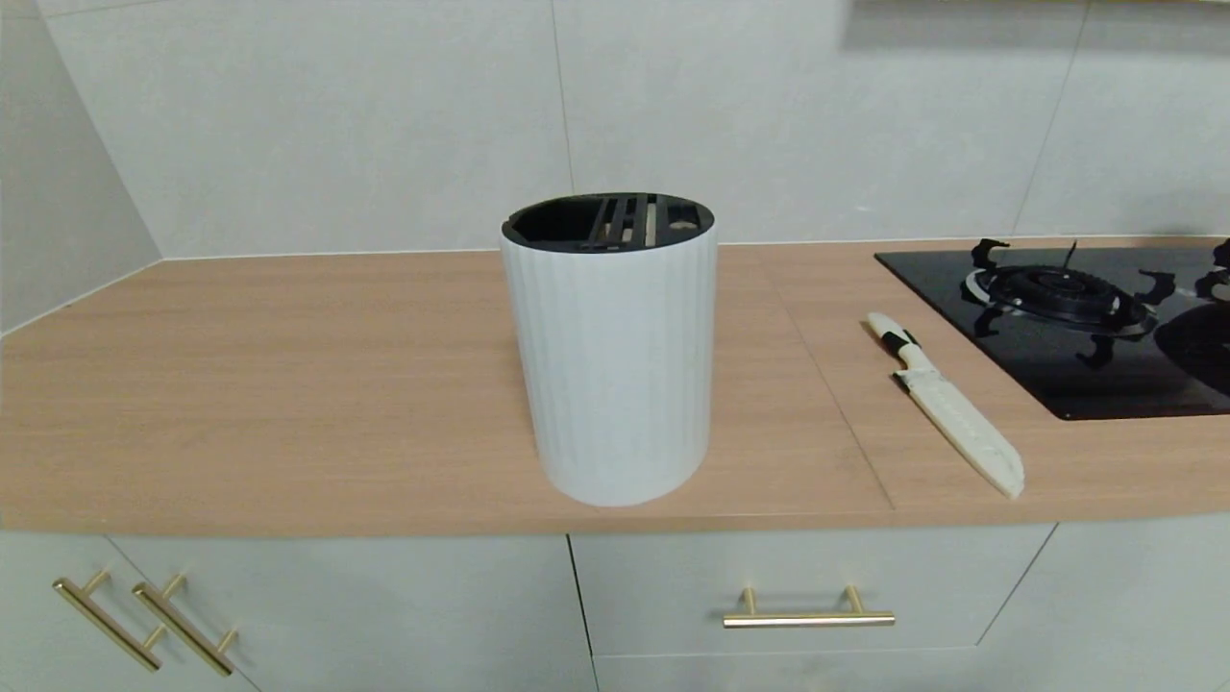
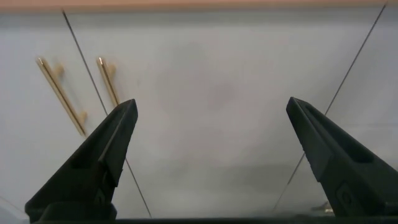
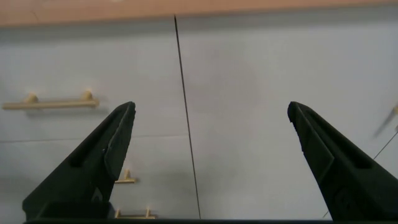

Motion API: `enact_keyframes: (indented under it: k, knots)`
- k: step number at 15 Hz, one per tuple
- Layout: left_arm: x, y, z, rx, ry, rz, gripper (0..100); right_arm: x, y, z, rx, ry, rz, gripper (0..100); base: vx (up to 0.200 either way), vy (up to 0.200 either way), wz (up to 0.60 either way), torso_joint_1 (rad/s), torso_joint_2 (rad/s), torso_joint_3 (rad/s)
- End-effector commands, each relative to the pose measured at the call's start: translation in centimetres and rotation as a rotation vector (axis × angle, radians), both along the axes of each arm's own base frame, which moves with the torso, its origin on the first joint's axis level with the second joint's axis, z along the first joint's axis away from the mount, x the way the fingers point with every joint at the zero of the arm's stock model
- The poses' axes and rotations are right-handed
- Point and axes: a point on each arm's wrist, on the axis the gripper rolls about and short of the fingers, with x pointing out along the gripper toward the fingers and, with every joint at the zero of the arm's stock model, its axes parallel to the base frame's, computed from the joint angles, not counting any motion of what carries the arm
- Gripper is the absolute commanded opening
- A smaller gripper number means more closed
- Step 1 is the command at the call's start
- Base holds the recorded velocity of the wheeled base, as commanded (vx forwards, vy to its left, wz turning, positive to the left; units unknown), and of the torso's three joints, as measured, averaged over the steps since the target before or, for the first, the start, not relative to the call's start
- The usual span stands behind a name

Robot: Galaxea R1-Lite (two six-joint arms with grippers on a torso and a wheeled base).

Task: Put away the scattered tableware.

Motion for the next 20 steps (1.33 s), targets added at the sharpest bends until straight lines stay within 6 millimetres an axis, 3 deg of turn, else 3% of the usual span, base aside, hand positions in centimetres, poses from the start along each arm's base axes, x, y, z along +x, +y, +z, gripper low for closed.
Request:
enact_keyframes:
  k: [1, 20]
  knots:
    - [0.0, 0.0, 0.0, 0.0, 0.0, 0.001, 100, 0.01, 0.0, 0.01, 0.0, 0.001, 0.001, 100, 0.0, 0.0, 0.0, 0.183, -0.48, -0.286]
    - [0.01, 0.0, 0.0, 0.0, 0.002, 0.001, 100, 0.01, 0.0, 0.01, 0.0, 0.001, 0.001, 100, 0.0, 0.0, 0.0, 0.238, -0.53, -0.297]
